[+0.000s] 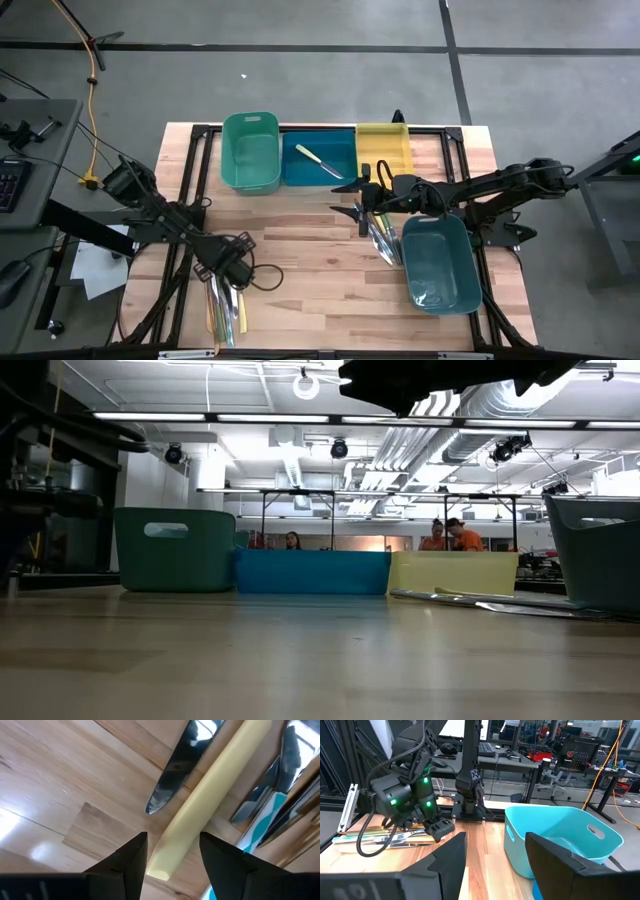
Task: Sort silverware by color (type)
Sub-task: Put the yellow knife into the blue bin
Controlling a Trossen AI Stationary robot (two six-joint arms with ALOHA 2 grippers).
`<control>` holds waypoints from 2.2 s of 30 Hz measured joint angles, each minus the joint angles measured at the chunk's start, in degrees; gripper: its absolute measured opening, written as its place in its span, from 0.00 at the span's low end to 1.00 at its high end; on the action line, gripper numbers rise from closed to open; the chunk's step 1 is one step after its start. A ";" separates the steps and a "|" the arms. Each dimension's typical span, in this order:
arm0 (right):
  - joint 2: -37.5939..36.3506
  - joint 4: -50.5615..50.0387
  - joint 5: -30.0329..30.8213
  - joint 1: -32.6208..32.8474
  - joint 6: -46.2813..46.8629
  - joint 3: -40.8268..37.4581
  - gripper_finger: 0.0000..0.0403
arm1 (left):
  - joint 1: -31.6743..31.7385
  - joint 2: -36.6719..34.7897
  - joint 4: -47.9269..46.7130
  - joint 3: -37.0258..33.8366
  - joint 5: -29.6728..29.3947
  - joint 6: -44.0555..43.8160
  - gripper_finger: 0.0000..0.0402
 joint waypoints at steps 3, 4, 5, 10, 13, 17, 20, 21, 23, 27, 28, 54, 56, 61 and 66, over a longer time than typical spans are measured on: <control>0.00 0.00 -0.01 -0.01 0.00 0.00 0.50 | 0.77 0.00 0.17 0.00 0.13 1.52 0.43; 0.00 0.00 0.01 0.00 0.00 0.00 0.50 | 1.03 0.00 0.36 0.00 0.29 2.00 0.43; 0.00 0.00 0.01 0.01 -0.01 0.00 0.50 | 1.34 0.00 0.71 0.00 0.48 2.40 0.43; 0.00 -0.02 0.01 -0.01 0.00 0.00 0.50 | 2.80 0.13 2.11 0.00 2.45 3.51 0.43; 0.00 -0.02 0.00 0.00 0.00 0.00 0.50 | 3.18 0.61 2.54 -0.05 2.84 3.51 0.43; 0.00 -0.20 0.00 -0.01 0.11 0.00 0.50 | 3.18 0.68 3.73 -1.86 2.71 3.53 0.43; 0.00 -0.46 -0.01 0.01 0.07 0.00 0.50 | 3.18 0.62 3.98 -2.32 2.71 3.31 0.43; 0.00 -0.46 0.00 0.01 0.08 0.00 0.50 | 3.18 0.63 4.00 -2.32 2.71 3.18 0.43; 0.00 -0.46 0.01 0.01 0.11 0.00 0.50 | 3.18 0.68 4.06 -2.32 2.71 3.16 0.43; 0.00 -0.46 -0.01 -0.01 0.11 0.00 0.50 | 3.18 0.74 4.08 -2.32 2.73 3.20 0.42; 0.00 -0.47 0.01 0.01 0.16 0.00 0.50 | 3.18 0.74 4.10 -2.32 2.73 3.34 0.40; 0.00 -0.54 0.00 0.00 0.37 0.00 0.50 | 3.20 -0.76 3.48 -1.59 2.54 0.48 0.19; 0.00 -0.80 -0.01 0.01 0.37 0.00 0.50 | 3.52 -1.41 2.58 -1.15 3.53 -0.88 0.19; 0.00 -1.41 0.00 0.00 0.37 0.00 0.50 | 4.66 -4.38 1.04 0.15 5.36 -6.77 0.19; 0.00 -1.71 0.00 0.01 0.37 0.00 0.50 | 4.97 -8.67 -2.04 1.61 8.09 -14.99 0.19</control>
